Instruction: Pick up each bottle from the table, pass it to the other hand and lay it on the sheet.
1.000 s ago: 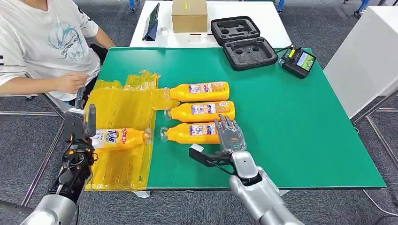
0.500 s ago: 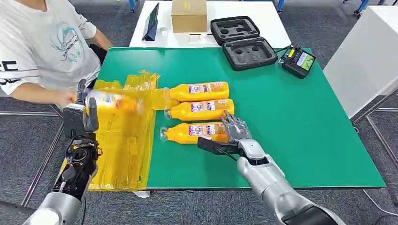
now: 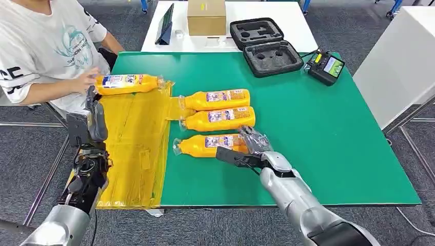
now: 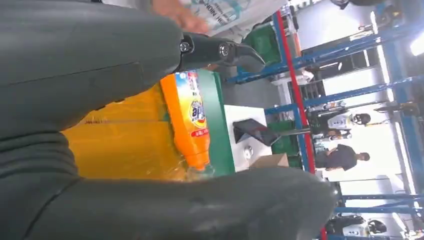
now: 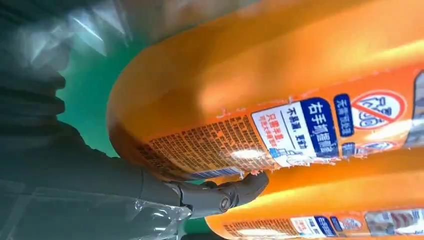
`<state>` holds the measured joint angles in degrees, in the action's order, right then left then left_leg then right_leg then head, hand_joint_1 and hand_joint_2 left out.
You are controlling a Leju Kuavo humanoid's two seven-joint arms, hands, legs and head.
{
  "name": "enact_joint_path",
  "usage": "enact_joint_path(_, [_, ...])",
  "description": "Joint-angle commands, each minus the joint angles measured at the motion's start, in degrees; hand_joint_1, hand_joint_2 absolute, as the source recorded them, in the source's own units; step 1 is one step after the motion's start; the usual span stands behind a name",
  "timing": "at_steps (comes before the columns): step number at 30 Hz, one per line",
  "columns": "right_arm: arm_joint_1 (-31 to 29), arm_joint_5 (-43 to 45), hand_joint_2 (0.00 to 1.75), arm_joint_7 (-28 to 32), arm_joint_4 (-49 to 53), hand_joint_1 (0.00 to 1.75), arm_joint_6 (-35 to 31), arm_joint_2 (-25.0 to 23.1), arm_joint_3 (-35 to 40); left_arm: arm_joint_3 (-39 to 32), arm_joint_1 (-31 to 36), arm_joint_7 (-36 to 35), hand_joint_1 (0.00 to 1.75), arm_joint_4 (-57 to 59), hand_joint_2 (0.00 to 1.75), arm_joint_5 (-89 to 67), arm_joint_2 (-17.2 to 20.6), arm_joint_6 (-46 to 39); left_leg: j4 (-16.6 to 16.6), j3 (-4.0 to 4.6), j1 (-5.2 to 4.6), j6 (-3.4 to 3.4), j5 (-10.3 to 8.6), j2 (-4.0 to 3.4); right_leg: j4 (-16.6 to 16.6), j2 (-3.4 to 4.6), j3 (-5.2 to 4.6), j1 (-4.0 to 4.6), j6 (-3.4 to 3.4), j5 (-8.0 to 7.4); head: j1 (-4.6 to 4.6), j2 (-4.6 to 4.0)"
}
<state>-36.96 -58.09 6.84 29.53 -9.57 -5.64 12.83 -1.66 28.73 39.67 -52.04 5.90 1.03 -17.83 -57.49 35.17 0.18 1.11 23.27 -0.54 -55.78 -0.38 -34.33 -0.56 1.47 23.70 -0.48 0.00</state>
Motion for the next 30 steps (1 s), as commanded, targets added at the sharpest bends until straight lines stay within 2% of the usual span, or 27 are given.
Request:
enact_joint_path(1, [-0.73, 1.84, 1.75, 0.55, -5.47, 0.91, 2.13, -0.55, 0.68, -0.73, 3.34, -1.25, 0.0, 6.47, 0.0, 3.29, -0.31, 1.16, 0.05, -0.18, 0.05, -0.06, 0.03, 0.12, 0.07, -0.07, 0.21, 0.05, -0.05, 0.05, 0.0, 0.0])
enact_joint_path(2, [-0.76, 1.88, 1.75, 0.57, -5.53, 1.41, 2.17, -0.57, 0.74, -0.8, 3.29, -1.25, 0.0, 6.49, 0.0, 3.4, -0.25, 1.17, 0.03, -0.12, 0.04, -0.04, 0.03, 0.07, 0.04, -0.04, 0.14, 0.04, -0.04, 0.04, 0.0, 0.0])
enact_joint_path(3, [-1.0, 2.38, 1.75, 0.65, -6.08, 1.68, 3.37, -0.62, 1.0, -0.98, 3.25, -1.54, 0.0, 6.65, 0.0, 4.12, -0.2, 1.49, 0.05, -0.18, 0.06, -0.06, 0.04, 0.12, 0.06, -0.07, 0.21, 0.05, -0.05, 0.06, 0.0, 0.0])
enact_joint_path(5, [-0.98, 2.62, 1.75, 0.81, -6.18, 1.75, 3.53, -0.6, 0.99, -0.98, 3.14, -1.52, 0.0, 6.74, 0.0, 4.22, -0.12, 1.51, 0.05, -0.22, 0.08, -0.07, 0.05, 0.11, 0.08, -0.05, 0.25, 0.07, -0.06, 0.05, -0.02, 0.0])
enact_joint_path(11, [-0.96, 2.84, 1.75, 0.94, -6.43, 1.75, 3.95, -0.56, 1.2, -1.0, 2.96, -1.53, 0.0, 6.77, 0.0, 4.5, -0.07, 1.56, 0.04, -0.19, 0.07, -0.05, 0.02, 0.05, 0.07, -0.06, 0.21, 0.05, -0.04, 0.03, 0.0, 0.0])
enact_joint_path(17, [-0.7, 7.28, 1.75, 4.28, -6.42, 1.75, 8.07, -0.11, 1.17, -0.31, 2.59, -1.92, 0.0, 6.29, 0.0, 5.96, -0.24, 1.65, 0.04, -0.24, 0.07, -0.04, 0.03, 0.04, 0.07, -0.05, 0.25, 0.05, -0.04, 0.03, 0.02, 0.0])
enact_joint_path(20, [1.35, 15.72, 1.75, 15.95, -2.87, 1.75, 11.38, -0.4, -1.34, -0.4, 1.31, -3.55, 0.0, 5.48, 0.0, 8.66, -0.6, 4.09, 0.1, -0.36, 0.12, -0.08, 0.03, 0.08, 0.15, -0.08, 0.39, 0.09, -0.07, 0.05, 0.0, 0.0])
enact_joint_path(21, [2.84, 20.9, 1.75, 22.21, -0.14, 1.75, 12.04, -0.72, -2.65, -0.98, 0.22, -5.36, 0.0, 5.22, 0.0, 12.01, -0.89, 7.04, 0.07, -0.33, 0.09, -0.06, 0.03, 0.04, 0.11, -0.06, 0.34, 0.07, -0.05, 0.04, 0.0, 0.0])
enact_joint_path(22, [4.11, 24.96, 1.75, 25.85, 2.43, 1.75, 12.53, -1.26, -4.0, -1.7, -1.17, -6.31, 0.0, 4.82, 0.0, 14.89, -1.02, 8.93, 0.11, -0.38, 0.07, -0.05, 0.02, 0.0, 0.12, -0.03, 0.36, 0.04, -0.04, 0.04, 0.0, 0.0])
enact_joint_path(23, [4.8, 25.91, 1.75, 25.42, 4.08, 1.75, 12.63, -1.05, -2.87, -1.32, -2.04, -5.97, 0.0, 4.7, 0.0, 15.61, -0.75, 9.42, 0.14, -0.43, 0.1, -0.07, 0.03, 0.03, 0.18, -0.04, 0.44, 0.07, -0.06, 0.04, 0.0, 0.0])
enact_joint_path(24, [6.4, 31.29, 1.75, 28.82, 7.37, 1.75, 13.77, -1.66, -4.34, -2.43, -3.52, -7.12, 0.0, 4.24, 0.0, 19.11, -0.95, 11.39, 0.12, -0.38, 0.05, -0.04, 0.03, -0.08, 0.12, 0.04, 0.33, 0.02, -0.04, 0.03, 0.0, 0.0])
enact_joint_path(25, [7.37, 34.37, 1.75, 29.34, 9.42, 1.75, 14.94, -1.71, -4.26, -2.79, -4.97, -7.68, 0.0, 3.64, 0.0, 21.17, -0.85, 12.55, 0.17, -0.47, 0.06, -0.08, 0.07, -0.05, 0.16, 0.06, 0.42, 0.02, -0.07, 0.06, 0.0, 0.0])
enact_joint_path(26, [7.82, 35.66, 1.75, 28.45, 10.55, 1.75, 14.73, -1.31, -2.87, -2.48, -5.56, -7.39, 0.0, 3.56, 0.0, 21.73, -0.59, 12.8, 0.11, -0.28, 0.0, -0.04, 0.06, -0.12, 0.05, 0.12, 0.22, -0.04, -0.04, 0.05, 0.0, 0.0])
enact_joint_path(28, [9.97, 44.4, 1.75, 31.48, 14.73, 1.75, 16.4, -2.28, -4.5, -4.12, -8.77, -7.69, 0.0, 1.71, 0.0, 25.05, -0.71, 13.3, 0.07, -0.3, 0.04, -0.07, 0.16, -0.07, 0.04, 0.15, 0.28, 0.0, -0.06, 0.13, -0.02, 0.0])
enact_joint_path(30, [11.79, 49.68, 1.75, 31.76, 18.49, 1.75, 16.93, -2.75, -4.1, -6.14, -11.61, -7.49, 0.0, -0.03, 0.0, 26.79, -1.0, 12.69, 0.09, -0.17, 0.03, -0.04, 0.13, -0.12, 0.07, 0.17, 0.15, 0.0, -0.04, 0.08, -0.02, 0.0])
